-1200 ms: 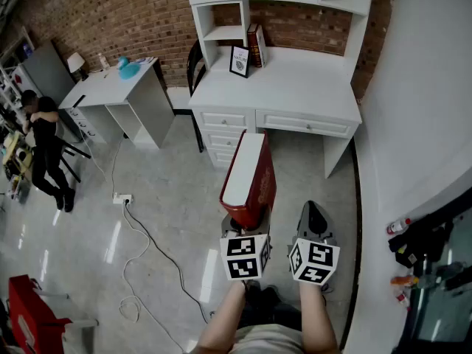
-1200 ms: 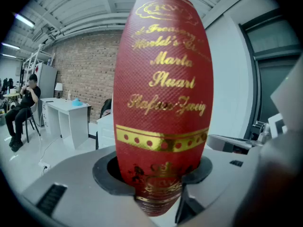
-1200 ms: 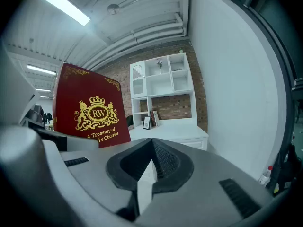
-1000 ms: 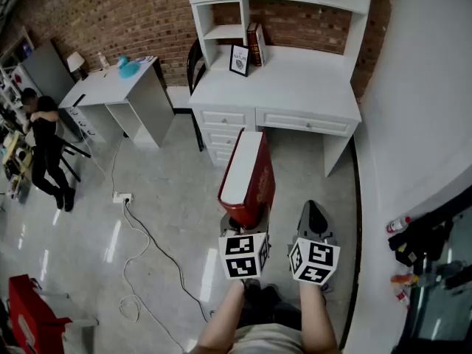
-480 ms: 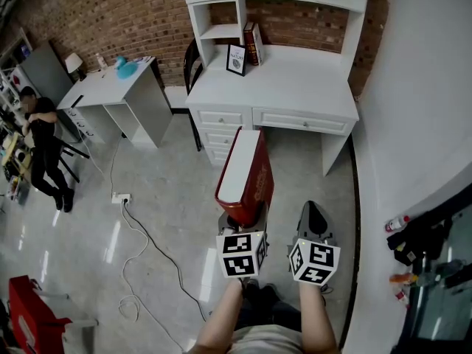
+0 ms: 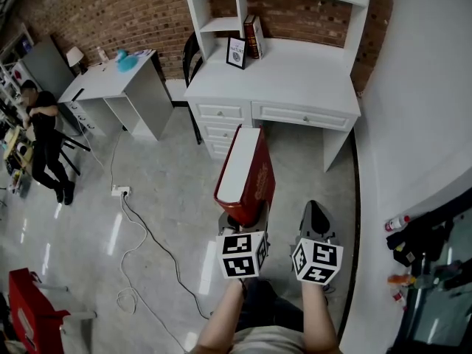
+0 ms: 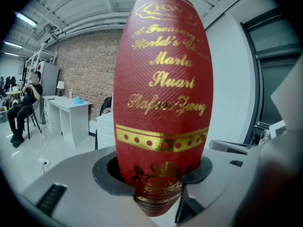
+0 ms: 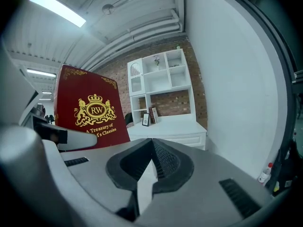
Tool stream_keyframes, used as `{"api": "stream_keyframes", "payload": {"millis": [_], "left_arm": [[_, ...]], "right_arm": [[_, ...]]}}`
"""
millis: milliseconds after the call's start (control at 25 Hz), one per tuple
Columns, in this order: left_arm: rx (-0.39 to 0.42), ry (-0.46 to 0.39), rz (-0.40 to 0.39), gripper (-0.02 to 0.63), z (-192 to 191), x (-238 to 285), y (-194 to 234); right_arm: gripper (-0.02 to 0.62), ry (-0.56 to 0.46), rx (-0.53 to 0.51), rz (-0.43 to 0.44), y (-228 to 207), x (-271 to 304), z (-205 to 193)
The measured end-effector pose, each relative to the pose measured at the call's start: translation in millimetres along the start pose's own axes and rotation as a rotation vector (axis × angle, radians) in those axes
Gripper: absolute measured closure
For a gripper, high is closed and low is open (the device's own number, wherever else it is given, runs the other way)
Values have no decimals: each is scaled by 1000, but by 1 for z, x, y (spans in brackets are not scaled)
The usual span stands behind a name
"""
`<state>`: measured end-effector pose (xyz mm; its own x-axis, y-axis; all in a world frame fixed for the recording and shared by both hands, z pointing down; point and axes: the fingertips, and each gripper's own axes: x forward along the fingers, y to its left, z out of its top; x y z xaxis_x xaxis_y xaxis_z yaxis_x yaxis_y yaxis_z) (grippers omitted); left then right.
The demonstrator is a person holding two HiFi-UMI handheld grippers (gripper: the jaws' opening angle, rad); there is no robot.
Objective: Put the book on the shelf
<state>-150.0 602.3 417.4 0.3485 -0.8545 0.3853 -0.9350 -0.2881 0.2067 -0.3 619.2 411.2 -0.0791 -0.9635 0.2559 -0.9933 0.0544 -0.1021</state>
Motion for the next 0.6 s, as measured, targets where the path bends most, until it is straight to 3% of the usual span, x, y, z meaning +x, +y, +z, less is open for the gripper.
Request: {"api": "stream_keyframes", "payload": {"millis": [600], "left_arm": [[-14,28,-4,362,9,53,15]], "right_arm": [[580,20,4,-10,-10,52,3]]}}
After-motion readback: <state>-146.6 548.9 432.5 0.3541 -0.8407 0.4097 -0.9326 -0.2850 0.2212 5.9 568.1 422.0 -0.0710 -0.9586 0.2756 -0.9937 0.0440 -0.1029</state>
